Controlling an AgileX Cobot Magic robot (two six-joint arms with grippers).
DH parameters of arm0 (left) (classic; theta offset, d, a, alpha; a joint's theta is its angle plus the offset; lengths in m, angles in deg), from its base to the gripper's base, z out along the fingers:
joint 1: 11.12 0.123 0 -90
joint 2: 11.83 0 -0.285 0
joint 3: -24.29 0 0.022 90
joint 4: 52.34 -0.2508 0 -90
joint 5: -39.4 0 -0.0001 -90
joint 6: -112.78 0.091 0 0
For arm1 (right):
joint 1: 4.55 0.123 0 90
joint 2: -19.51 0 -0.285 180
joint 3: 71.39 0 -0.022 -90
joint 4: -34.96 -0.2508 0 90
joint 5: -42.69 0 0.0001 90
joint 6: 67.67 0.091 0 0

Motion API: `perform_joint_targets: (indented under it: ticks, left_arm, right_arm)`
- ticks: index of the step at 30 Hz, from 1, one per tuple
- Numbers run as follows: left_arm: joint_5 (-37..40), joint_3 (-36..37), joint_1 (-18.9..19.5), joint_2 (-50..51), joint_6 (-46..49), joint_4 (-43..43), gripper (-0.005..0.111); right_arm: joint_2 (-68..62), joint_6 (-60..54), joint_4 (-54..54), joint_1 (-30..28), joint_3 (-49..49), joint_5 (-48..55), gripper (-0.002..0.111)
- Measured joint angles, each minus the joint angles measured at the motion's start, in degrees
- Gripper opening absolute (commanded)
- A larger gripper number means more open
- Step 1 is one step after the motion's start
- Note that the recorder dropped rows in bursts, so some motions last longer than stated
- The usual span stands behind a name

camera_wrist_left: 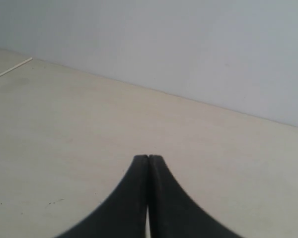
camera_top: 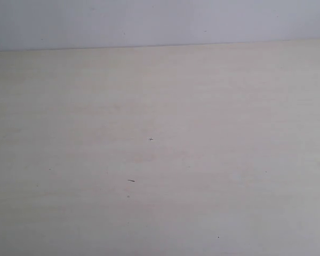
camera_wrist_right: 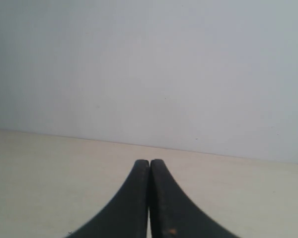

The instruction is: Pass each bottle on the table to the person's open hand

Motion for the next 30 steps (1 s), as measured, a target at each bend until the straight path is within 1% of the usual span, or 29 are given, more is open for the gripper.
perform_joint_targets:
  ticks: [6,12,20,25,30]
  left_arm:
    - [0.5,0.0,-0.3,0.0,0.0,0.0,0.000]
    - [-3.8,0.0,-2.1,0.0,0.9,-0.2,0.000]
    - [-6.4,0.1,-2.1,0.0,5.0,-0.5,0.000]
    - [-8.3,0.1,-2.1,0.0,5.6,-0.6,0.000]
    - [-8.5,0.1,-2.1,0.0,5.6,-0.6,0.000]
  right_arm:
    - [0.0,0.0,0.0,0.0,0.0,0.0,0.000]
    - [0.0,0.0,0.0,0.0,0.0,0.0,0.000]
    - [0.0,0.0,0.0,0.0,0.0,0.0,0.000]
    - [0.0,0.0,0.0,0.0,0.0,0.0,0.000]
    - [0.0,0.0,0.0,0.0,0.0,0.0,0.000]
